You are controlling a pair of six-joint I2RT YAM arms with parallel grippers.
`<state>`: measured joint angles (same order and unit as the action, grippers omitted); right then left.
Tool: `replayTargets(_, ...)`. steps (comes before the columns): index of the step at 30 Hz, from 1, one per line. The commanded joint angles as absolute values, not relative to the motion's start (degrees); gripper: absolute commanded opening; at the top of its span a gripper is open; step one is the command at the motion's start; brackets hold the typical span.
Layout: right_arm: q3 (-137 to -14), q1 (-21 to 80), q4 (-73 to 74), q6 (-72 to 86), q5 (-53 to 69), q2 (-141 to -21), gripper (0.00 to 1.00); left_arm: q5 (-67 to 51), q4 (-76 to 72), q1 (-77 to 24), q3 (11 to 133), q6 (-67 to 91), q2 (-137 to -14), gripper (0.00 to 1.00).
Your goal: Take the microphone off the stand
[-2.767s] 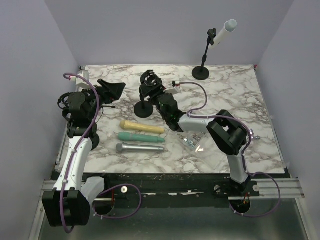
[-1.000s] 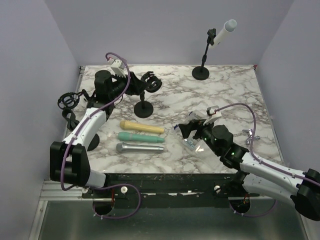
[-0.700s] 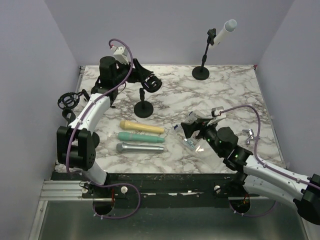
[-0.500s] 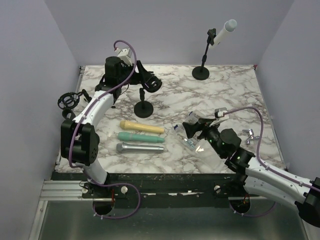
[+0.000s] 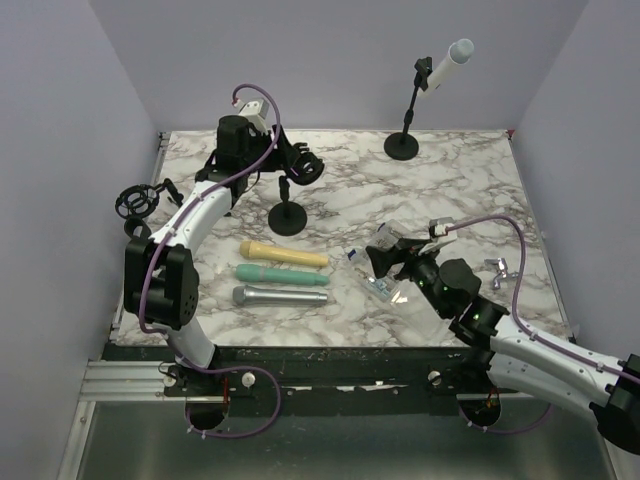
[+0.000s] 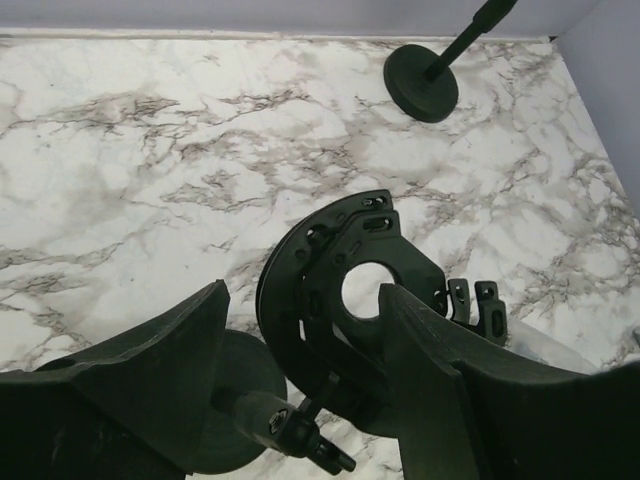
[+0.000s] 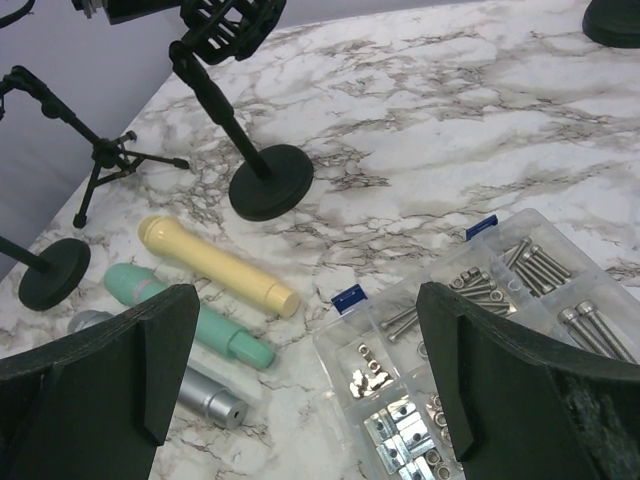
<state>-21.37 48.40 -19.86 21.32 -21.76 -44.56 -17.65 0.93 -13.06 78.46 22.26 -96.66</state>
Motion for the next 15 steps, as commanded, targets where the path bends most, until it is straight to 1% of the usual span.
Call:
replayTargets(1,-20.74,48.35,-21.97,21.09,-23.73,-45.47,1.0,-13.38,2.05,-13.18,77.87,22.24,-96.75,0.61)
replayTargets(7,-20.72,48.37,-22.5,21.17,-23.79,-46.43,1.0,-14.03,2.95,-13.32,78.74,22.68,-97.74,0.61)
replayTargets(9,-20.7,48.34,-22.59,21.17,-23.74,-46.64,1.0,-14.1,5.43,-13.33,80.81,22.55,-99.45,0.62)
replayTargets(12,-20.65,48.34,-22.53,21.09,-24.14,-46.53,1.0,-15.95,5.37,-13.34,81.49,23.16,-101.31,0.64)
replayTargets(15,-20.42,48.35,-22.58,21.0,-24.72,-46.27,1.0,-17.26,4.7,-13.36,81.82,24.23,-102.21,0.63)
